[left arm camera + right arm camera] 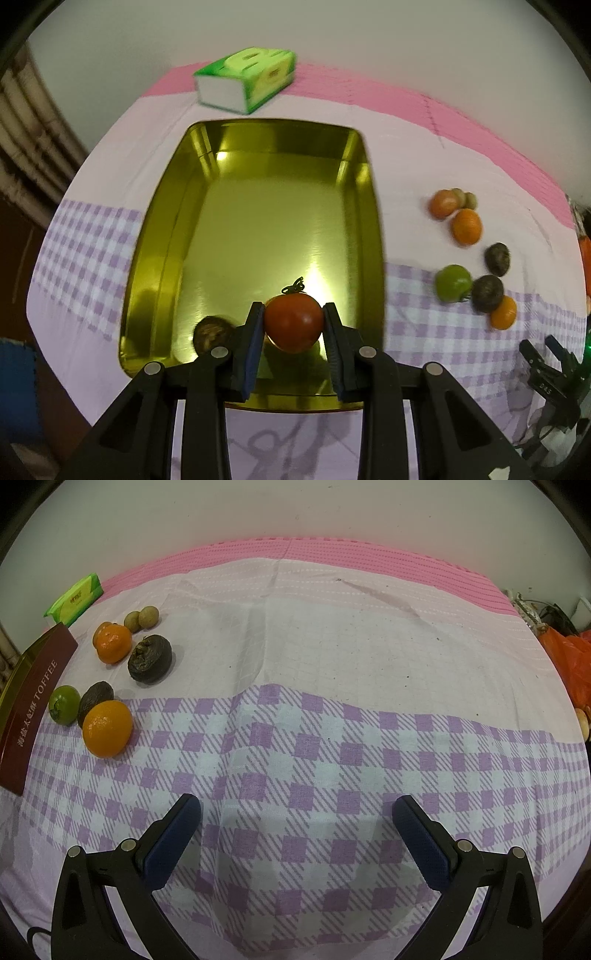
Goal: Organize fruits
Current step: 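Carry the red tomato into the gold tray beside the orange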
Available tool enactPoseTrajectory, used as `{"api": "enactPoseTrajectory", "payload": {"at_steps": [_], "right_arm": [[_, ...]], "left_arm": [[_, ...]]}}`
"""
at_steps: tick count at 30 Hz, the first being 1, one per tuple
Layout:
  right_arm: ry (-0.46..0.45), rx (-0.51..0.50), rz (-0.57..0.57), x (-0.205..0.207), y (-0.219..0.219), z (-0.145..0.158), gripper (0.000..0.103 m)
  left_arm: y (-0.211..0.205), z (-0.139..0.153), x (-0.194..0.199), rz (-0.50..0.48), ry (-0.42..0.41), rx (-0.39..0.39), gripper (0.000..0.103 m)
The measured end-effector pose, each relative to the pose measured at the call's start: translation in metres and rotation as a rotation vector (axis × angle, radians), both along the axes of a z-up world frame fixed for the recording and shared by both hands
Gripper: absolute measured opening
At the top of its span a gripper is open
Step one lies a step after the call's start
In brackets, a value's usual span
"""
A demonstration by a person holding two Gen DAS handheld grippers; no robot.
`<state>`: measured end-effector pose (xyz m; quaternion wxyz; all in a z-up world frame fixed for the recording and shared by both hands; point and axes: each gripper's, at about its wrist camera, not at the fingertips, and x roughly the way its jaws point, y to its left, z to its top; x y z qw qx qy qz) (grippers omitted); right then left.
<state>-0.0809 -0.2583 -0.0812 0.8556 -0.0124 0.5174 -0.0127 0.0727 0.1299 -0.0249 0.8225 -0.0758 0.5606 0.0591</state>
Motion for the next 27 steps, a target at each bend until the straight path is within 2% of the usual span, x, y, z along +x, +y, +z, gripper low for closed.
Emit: {"api": "enactPoseTrajectory", "payload": {"at_steps": [11,27], "right_arm": [[-0.005,0.003,0.004,0.000,-0.001,-0.001,0.103],[-0.012,0.005,0.008,0.000,-0.001,-0.001,0.103]], "left_arm": [[0.018,-0.021,-0.009,0.042,0.071,0.002,0.028],[0.014,-0.035,-0.019,0.030,0.092,0.011,0.028]]}}
